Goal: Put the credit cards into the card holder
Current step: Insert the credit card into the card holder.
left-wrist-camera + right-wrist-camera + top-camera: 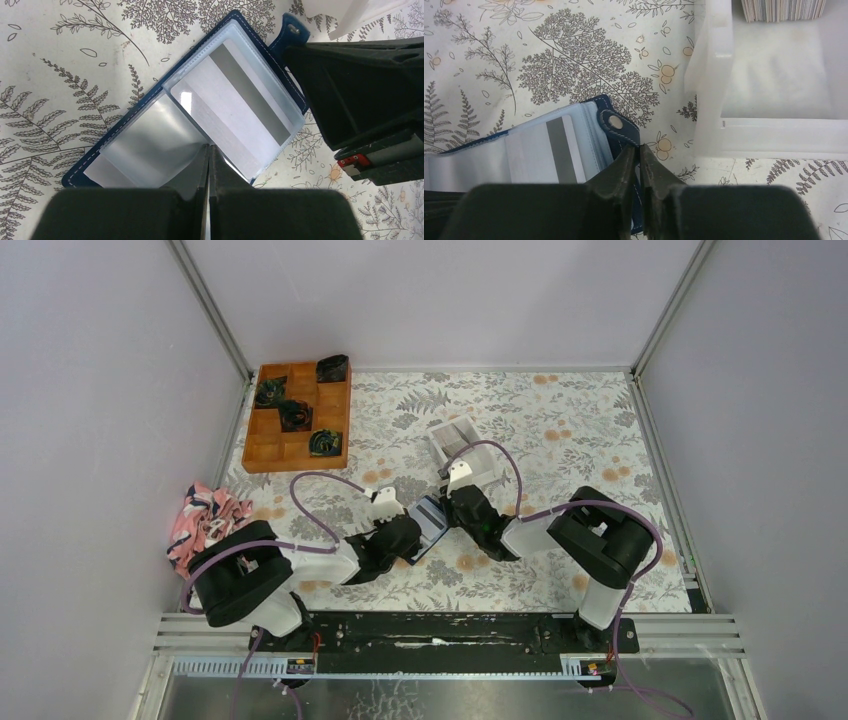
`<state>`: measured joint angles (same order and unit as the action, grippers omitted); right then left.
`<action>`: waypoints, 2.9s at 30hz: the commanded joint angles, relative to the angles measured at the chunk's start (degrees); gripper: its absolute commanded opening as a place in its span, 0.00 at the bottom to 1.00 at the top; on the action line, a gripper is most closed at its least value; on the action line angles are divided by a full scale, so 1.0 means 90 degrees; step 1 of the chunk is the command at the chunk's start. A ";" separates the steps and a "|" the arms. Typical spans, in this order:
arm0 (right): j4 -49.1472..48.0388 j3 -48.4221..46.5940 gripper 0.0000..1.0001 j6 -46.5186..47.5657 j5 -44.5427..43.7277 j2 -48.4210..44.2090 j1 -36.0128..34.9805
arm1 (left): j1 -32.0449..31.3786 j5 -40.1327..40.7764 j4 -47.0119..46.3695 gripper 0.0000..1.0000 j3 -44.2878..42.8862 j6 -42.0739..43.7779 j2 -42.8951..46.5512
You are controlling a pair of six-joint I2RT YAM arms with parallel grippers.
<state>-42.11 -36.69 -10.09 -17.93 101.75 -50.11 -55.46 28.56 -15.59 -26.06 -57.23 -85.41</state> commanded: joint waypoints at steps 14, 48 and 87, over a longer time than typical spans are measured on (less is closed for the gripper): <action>-0.0409 0.0225 0.02 -0.0271 0.0261 -0.0177 -0.0047 | 0.0086 0.0010 0.1047 0.00 -0.0195 0.0314 -0.0318; 0.0372 0.0317 0.01 -0.1105 -0.0992 -0.0495 -0.1585 | 0.0106 0.0026 0.1118 0.00 -0.0257 0.0412 0.0169; 0.2736 -0.0411 0.41 -0.1194 -0.2392 -0.2089 -0.0846 | 0.0103 0.0182 0.1050 0.00 0.0360 0.0293 0.0524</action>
<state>-17.41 -37.41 -24.01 -38.54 85.14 -58.48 -54.35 30.20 -8.25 -24.62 -55.53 -80.01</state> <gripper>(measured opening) 0.400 0.009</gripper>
